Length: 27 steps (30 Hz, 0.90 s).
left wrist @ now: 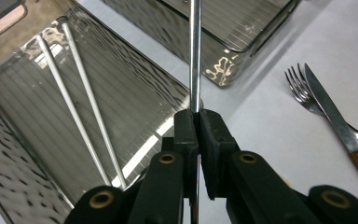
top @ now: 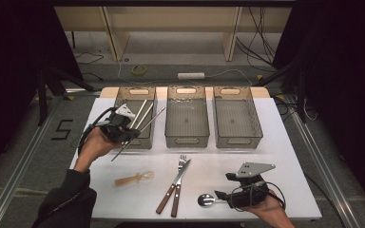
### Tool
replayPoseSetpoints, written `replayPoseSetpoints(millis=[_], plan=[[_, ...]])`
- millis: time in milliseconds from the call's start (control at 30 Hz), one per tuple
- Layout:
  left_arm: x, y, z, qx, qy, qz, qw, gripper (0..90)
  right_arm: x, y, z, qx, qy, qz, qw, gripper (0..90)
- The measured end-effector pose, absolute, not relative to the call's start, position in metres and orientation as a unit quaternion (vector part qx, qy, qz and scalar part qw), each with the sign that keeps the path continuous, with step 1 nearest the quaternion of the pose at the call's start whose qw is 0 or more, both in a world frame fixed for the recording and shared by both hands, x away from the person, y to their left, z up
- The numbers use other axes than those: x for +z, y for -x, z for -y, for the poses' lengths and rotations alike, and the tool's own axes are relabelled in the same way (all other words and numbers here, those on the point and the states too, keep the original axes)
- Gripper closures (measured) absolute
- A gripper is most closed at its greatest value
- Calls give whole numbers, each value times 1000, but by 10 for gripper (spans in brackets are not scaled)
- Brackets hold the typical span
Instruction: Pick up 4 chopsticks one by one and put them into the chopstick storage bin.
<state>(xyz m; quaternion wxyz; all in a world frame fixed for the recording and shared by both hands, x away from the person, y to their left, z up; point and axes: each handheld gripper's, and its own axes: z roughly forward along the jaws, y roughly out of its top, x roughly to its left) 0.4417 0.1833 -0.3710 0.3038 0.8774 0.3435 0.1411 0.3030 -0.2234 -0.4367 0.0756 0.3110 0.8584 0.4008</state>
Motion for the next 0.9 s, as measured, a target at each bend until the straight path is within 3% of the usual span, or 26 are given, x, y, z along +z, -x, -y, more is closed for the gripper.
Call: replayPoseSetpoints(millis=[900], plan=[[-349, -498, -204, 195, -823, -421, 327, 853, -438, -304, 224, 403, -313, -857, 72, 270]])
